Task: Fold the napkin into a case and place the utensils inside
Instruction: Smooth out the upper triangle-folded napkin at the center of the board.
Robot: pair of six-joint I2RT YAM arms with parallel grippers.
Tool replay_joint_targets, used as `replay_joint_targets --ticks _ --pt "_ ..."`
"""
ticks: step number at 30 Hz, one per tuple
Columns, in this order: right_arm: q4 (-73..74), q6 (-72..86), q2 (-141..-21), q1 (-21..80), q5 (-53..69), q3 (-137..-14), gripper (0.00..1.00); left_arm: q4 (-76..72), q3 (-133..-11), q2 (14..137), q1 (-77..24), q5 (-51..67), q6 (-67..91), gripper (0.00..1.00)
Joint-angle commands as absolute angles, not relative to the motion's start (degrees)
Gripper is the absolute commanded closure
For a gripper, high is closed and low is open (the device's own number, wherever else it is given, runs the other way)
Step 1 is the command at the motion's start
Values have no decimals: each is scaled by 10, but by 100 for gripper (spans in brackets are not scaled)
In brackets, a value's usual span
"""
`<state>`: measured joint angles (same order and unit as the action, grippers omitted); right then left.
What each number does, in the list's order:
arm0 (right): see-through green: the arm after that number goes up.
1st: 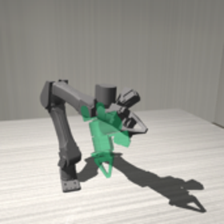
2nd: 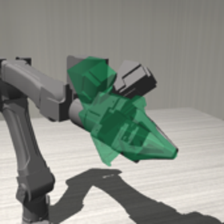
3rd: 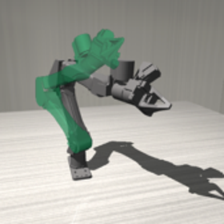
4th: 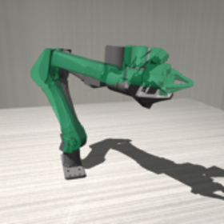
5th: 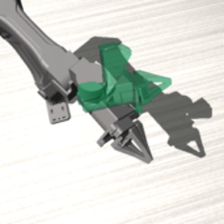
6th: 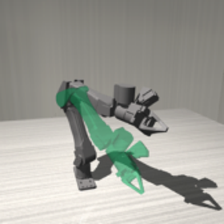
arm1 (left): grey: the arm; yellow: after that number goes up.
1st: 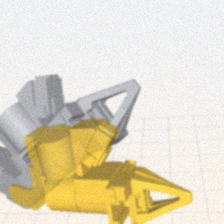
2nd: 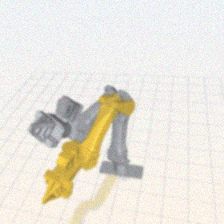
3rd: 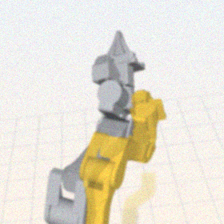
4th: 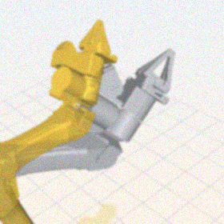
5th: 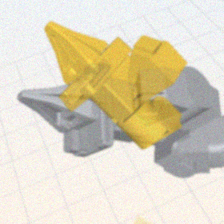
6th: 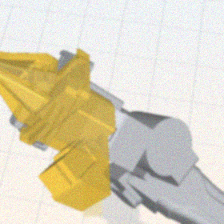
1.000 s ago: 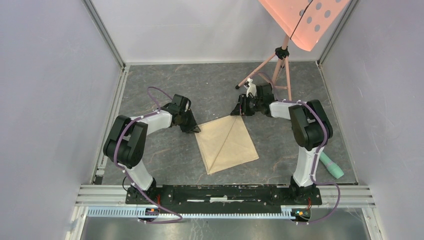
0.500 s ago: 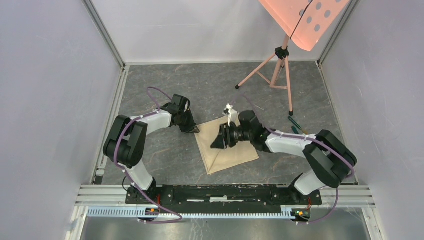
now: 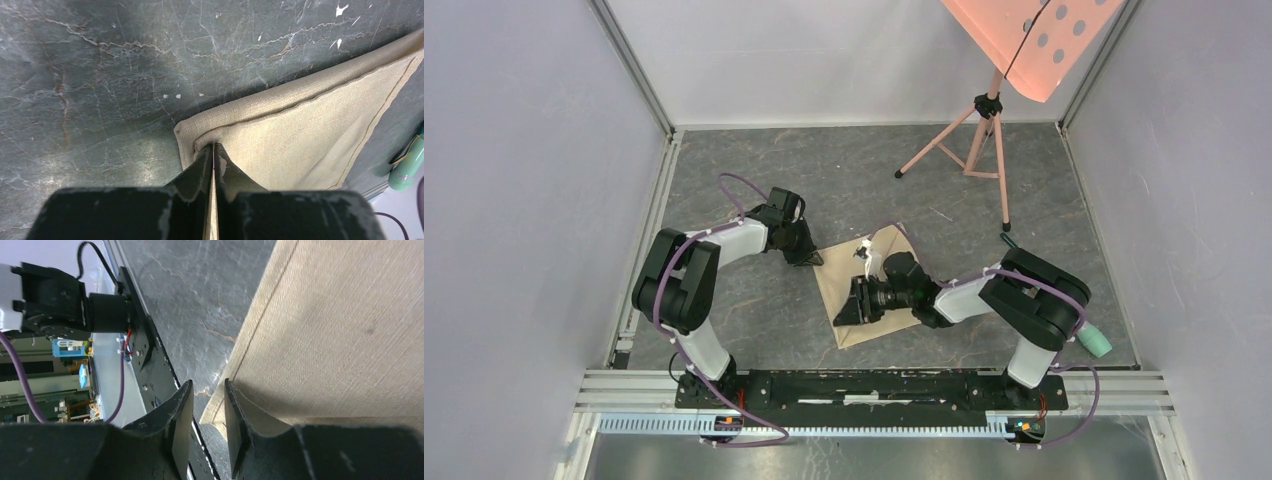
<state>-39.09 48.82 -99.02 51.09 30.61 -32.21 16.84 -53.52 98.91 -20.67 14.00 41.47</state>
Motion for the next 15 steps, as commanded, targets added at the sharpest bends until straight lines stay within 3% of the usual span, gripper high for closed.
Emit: replay_joint_targets --ticks 1,9,15 --pt "-410 480 -1004 534 298 -310 66 176 -549 1006 -200 121 384 91" --pt "-269 395 -919 550 260 -332 61 183 -557 1005 -195 124 380 91" --pt "-208 352 -966 569 234 -368 61 187 -565 1003 -195 130 380 91"
